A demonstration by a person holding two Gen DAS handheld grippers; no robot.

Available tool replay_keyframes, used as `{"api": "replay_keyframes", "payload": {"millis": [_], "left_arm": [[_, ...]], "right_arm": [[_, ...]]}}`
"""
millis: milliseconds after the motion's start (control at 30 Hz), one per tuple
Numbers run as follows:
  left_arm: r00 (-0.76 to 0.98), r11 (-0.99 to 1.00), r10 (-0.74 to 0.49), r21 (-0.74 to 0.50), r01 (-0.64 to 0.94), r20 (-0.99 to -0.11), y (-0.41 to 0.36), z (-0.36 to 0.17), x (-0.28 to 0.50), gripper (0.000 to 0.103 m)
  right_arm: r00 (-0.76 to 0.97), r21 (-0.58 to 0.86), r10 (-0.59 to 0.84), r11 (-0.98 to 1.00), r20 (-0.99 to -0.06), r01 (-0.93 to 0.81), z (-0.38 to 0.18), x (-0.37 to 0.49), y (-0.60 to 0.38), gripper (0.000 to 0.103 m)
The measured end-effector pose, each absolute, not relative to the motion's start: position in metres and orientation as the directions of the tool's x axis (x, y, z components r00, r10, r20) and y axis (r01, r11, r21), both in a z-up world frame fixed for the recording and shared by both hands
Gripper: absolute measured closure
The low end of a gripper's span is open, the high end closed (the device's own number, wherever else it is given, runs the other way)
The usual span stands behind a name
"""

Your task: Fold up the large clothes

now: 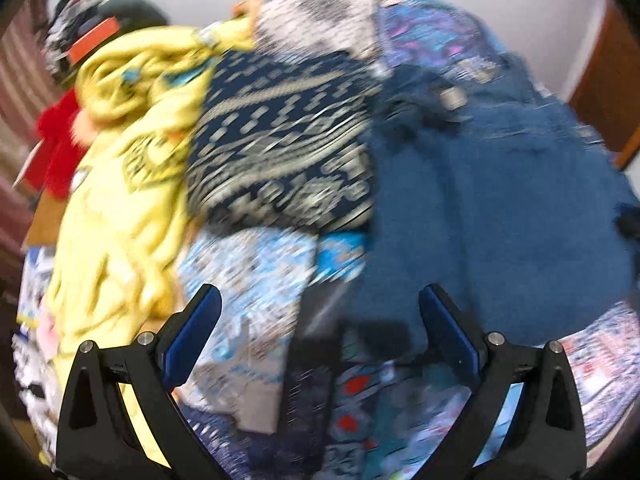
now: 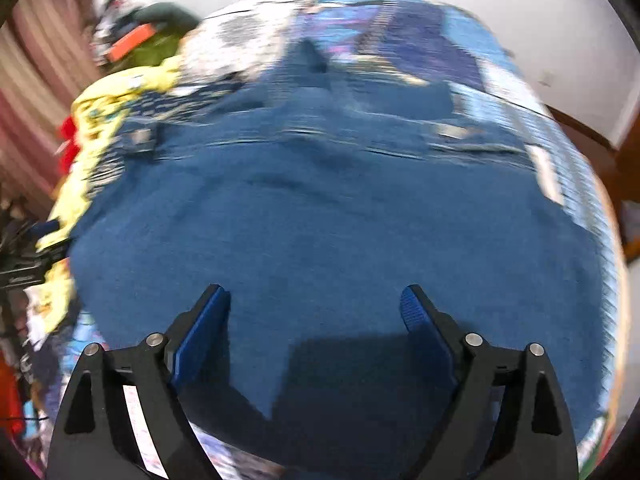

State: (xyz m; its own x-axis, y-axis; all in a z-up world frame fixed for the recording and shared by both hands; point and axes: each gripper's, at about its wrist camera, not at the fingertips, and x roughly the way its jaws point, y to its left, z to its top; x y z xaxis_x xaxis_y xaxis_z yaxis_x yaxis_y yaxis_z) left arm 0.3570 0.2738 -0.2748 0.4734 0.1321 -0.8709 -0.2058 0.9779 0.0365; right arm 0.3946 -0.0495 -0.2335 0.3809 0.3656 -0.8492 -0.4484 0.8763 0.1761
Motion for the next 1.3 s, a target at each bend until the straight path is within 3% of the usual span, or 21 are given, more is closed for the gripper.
{"api": "replay_keyframes", "payload": {"millis": [200,367,500,700,800,967,1300], "left_arm": [[0.392,0.944,0.181,0.047,-0.327,-0.902,0.303,-0.293,0.335,0.003],[0.428,0.927,0.169,-0.004,-0.376,-0.888,0.306,-0.278,0.311,0.003],[0.511,0.929,0.081,-0.122,-0.351,-0.856,0.29,-0.248,0.295,0.003],[0.58,0.907,-0.134,-0.335,-0.254,-0.803,0.254,-0.228,0.29,0.003],[0.574,0.846,-0.303,-0.493,-0.205,-0.76,0.242,-0.241,0.296,0.003],[0.553,0.715,-0.44,-0.648,-0.261,-0.708,0.233,-0.274,0.303,0.003],[0.593,0.584,-0.497,-0.75,-0.311,-0.633,0.233,-0.304,0.334,0.003]], "right_arm": [[0.476,0.004,0.169,0.945,-0.863,-0.328,-0.231,0.384,-0.11,0.015],[0.483,0.1,0.251,0.943,-0.839,-0.318,-0.216,0.367,-0.152,0.017],[0.547,-0.071,0.085,0.964,-0.833,-0.257,-0.21,0.351,-0.155,0.015],[0.526,-0.005,0.11,0.977,-0.844,-0.213,-0.212,0.34,-0.181,0.015],[0.52,-0.01,0.088,0.983,-0.849,-0.183,-0.213,0.338,-0.189,0.015],[0.538,0.041,0.128,0.984,-0.833,-0.171,-0.198,0.339,-0.192,0.015],[0.541,0.126,0.257,0.955,-0.801,-0.268,-0.192,0.356,-0.142,0.015]]}}
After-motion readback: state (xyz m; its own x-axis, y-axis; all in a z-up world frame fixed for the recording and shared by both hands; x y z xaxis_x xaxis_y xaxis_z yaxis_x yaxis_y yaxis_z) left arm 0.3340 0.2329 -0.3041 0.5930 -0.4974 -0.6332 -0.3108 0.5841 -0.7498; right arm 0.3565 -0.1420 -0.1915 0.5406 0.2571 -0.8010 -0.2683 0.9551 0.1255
